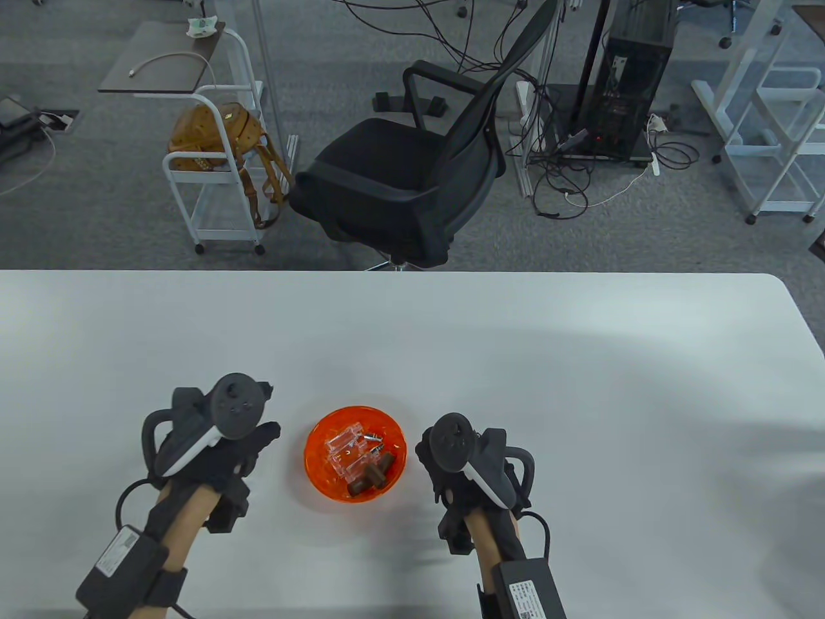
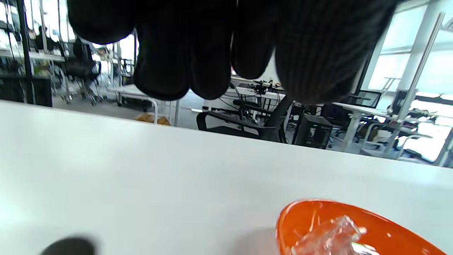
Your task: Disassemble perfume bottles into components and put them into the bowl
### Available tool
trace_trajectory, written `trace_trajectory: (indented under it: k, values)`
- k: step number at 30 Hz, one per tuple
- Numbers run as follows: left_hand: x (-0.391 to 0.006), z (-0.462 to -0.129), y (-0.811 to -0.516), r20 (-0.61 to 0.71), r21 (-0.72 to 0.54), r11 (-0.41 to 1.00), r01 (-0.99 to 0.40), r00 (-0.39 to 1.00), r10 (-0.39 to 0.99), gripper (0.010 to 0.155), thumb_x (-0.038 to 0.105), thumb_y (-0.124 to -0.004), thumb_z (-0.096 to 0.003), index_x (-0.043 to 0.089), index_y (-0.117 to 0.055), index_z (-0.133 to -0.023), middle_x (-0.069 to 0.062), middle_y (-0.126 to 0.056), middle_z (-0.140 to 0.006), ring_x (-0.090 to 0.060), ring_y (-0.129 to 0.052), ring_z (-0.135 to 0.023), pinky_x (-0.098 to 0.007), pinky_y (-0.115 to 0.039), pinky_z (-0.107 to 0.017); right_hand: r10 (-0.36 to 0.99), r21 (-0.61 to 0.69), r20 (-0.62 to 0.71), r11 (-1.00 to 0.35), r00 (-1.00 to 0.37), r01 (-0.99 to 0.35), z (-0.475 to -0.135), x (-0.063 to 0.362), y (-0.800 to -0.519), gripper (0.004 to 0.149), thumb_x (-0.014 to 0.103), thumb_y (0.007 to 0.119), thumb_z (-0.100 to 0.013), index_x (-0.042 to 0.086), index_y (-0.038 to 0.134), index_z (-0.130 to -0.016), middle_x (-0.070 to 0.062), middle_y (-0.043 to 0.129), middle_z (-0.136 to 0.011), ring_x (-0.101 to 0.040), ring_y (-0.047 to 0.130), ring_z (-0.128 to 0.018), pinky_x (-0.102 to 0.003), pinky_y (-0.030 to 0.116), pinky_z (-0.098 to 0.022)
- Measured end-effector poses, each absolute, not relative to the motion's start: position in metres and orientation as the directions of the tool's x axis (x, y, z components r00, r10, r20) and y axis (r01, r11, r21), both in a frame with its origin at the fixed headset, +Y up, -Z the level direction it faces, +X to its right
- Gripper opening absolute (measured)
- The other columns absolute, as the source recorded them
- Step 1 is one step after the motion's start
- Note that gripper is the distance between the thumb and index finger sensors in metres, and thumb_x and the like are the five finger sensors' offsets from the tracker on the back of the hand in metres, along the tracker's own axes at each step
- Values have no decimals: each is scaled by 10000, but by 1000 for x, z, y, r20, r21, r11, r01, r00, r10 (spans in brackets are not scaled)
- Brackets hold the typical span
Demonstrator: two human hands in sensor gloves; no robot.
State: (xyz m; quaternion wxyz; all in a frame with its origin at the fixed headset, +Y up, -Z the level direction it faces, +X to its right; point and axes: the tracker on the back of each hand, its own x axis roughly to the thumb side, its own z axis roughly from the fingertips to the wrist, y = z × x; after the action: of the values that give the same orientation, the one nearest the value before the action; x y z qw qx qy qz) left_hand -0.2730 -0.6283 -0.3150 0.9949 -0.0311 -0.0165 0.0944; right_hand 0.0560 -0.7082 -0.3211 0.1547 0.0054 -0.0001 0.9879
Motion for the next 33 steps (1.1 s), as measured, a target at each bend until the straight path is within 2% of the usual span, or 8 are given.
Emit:
trace_trajectory:
  k: [4, 8, 12, 16, 23, 27, 33]
  values:
    - [-313, -299, -658, 42, -160, 948, -276, 957, 286, 835, 524, -913, -361, 214, -663, -1094, -150, -784, -1094, -404, -867, -904, -608, -617, -672, 310, 17, 20, -951, -951, -309, -320, 50, -709, 480, 505, 755, -370, 298, 878, -786, 22, 1009, -735, -105, 1062, -446, -501, 839, -498]
    - [-339, -292, -690, 19, -196, 927, -320, 944, 330, 928, 537, -924, -345, 193, -560, -1126, -140, -735, -1119, -406, -846, -922, -609, -611, -678, 309, 36, 26, -951, -951, -308, -320, 45, -712, 479, 505, 755, -370, 300, 878, -785, 24, 1009, -736, -107, 1062, -450, -501, 838, -501]
    - [-352, -297, -731, -25, -317, 879, -355, 930, 367, 881, 523, -936, -345, 193, -617, -1096, -133, -782, -1088, -404, -863, -914, -604, -633, -668, 299, 49, 32, -953, -954, -298, -320, 44, -714, 480, 506, 754, -369, 300, 878, -785, 23, 1009, -735, -108, 1063, -450, -501, 839, -501]
    - [-355, -303, -755, -56, -395, 846, -358, 929, 367, 827, 498, -943, -343, 203, -667, -1065, -121, -826, -1052, -390, -848, -919, -592, -643, -663, 312, 50, 24, -949, -950, -310, -320, 46, -714, 480, 505, 754, -370, 299, 879, -784, 23, 1010, -734, -109, 1064, -450, -501, 839, -500]
    - [-352, -305, -758, -24, -283, 895, -344, 936, 352, 621, 444, -969, -322, 297, -855, -914, -34, -961, -944, -362, -915, -827, -578, -683, -635, 302, 59, 22, -952, -953, -301, -319, 49, -715, 480, 505, 753, -369, 298, 881, -783, 22, 1011, -733, -108, 1065, -450, -500, 839, -500]
    - [-350, -304, -753, 6, -270, 883, -383, 917, 399, 588, 448, -960, -344, 294, -870, -904, -41, -987, -929, -373, -949, -822, -584, -701, -623, 306, 60, 27, -951, -951, -304, -320, 48, -715, 479, 504, 753, -370, 298, 881, -783, 23, 1011, -734, -109, 1065, -452, -501, 839, -501]
    - [-322, -304, -702, 145, -114, 904, -413, 893, 426, 592, 437, -958, -348, 254, -863, -903, -51, -1050, -879, -345, -1034, -789, -572, -754, -592, 306, 60, 37, -951, -951, -304, -320, 46, -715, 480, 506, 752, -370, 300, 881, -783, 25, 1010, -735, -110, 1065, -456, -501, 838, -504]
